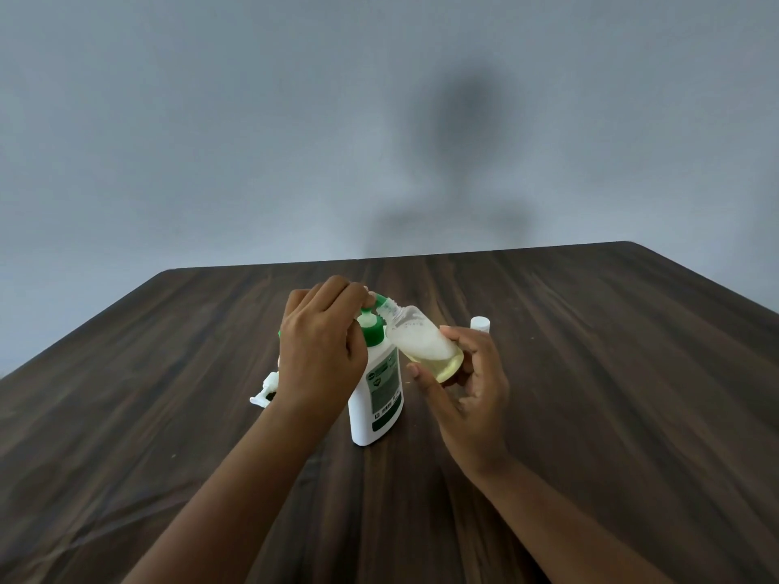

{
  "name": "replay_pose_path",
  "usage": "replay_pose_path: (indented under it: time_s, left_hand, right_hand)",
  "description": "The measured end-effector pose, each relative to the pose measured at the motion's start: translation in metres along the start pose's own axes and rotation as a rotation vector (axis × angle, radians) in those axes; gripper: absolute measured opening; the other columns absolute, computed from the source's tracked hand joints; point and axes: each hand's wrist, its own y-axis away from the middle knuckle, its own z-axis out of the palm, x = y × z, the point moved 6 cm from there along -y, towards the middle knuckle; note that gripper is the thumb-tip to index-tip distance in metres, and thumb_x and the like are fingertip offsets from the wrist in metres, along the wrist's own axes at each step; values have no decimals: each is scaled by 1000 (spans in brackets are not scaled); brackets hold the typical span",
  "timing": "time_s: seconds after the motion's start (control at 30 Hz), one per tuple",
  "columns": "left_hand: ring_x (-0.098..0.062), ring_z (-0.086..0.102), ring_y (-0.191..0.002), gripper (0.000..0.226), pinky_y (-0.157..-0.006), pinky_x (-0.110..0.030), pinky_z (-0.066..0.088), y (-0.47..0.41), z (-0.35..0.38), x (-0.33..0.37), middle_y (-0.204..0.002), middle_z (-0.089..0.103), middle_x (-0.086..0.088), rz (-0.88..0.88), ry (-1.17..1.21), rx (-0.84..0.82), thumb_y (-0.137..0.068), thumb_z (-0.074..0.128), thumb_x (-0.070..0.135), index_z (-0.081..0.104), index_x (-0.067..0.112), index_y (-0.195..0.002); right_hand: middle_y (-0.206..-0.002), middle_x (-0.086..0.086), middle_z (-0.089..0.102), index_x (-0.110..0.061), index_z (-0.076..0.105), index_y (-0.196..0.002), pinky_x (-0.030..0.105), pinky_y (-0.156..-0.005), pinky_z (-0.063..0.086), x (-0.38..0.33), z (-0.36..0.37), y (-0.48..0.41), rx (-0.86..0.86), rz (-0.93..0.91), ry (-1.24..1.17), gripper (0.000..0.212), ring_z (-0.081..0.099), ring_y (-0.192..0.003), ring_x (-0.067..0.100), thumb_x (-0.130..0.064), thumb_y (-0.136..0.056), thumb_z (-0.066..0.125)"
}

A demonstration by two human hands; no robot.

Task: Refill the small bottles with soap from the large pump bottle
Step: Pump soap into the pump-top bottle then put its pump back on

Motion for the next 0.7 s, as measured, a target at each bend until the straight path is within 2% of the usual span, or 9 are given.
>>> replay_pose_path:
  time_s: [0.13, 0.2, 0.4, 0.5, 0.6, 0.7]
  left_hand:
    - [-10, 48, -73, 28, -69, -25, 35, 9, 2, -1, -79, 66, -2, -24, 12, 24, -73, 37, -2, 64, 6, -77]
    - [-10, 49, -74, 28, -70, -24, 35, 8, 1, 0, -80, 66, -2, -17, 11, 23, -73, 37, -2, 64, 6, -77]
    - [-13, 55, -70, 30, -75, -25, 35, -2, -3, 0, -84, 68, 1, 15, -21, -54, -76, 36, 2, 65, 11, -81]
    - [-11, 54, -72, 31, -75, -23, 34, 2, -4, 1, -85, 68, 1, -2, -21, -46, -76, 35, 4, 65, 10, -81]
    - [-9, 50, -74, 27, -73, -21, 31, 6, -1, 1, -84, 67, 0, -16, -25, -41, -72, 41, -4, 64, 9, -79]
    - [-9, 51, -73, 27, -72, -22, 33, 7, 1, 1, -84, 67, 0, -19, -27, -41, -74, 39, -1, 64, 10, -80]
  right_hand:
    - [-107, -3, 56, -3, 56, -112, 17, -73, 54, 1, -1, 2, 2, -4, 15, 40, 61, -97, 15, -26, -84, 72]
    - [-107, -2, 56, -2, 56, -112, 18, -73, 54, 2, -2, 2, 5, -2, 15, 41, 62, -97, 16, -26, -84, 72]
    - [-110, -1, 57, -15, 52, -115, 25, -71, 59, 2, 0, 0, 1, 11, -4, 41, 63, -101, 21, -40, -87, 68]
    - [-109, -3, 57, -16, 52, -115, 24, -71, 58, 2, 0, 0, 4, 12, -2, 40, 63, -99, 20, -41, -87, 68]
    - [-109, -7, 56, -16, 52, -114, 20, -72, 55, 1, 0, 1, 4, 5, -1, 39, 62, -99, 17, -39, -87, 68]
    - [-109, -10, 55, -15, 52, -114, 18, -73, 54, 0, 0, 1, 11, -5, 3, 38, 61, -98, 13, -34, -86, 70]
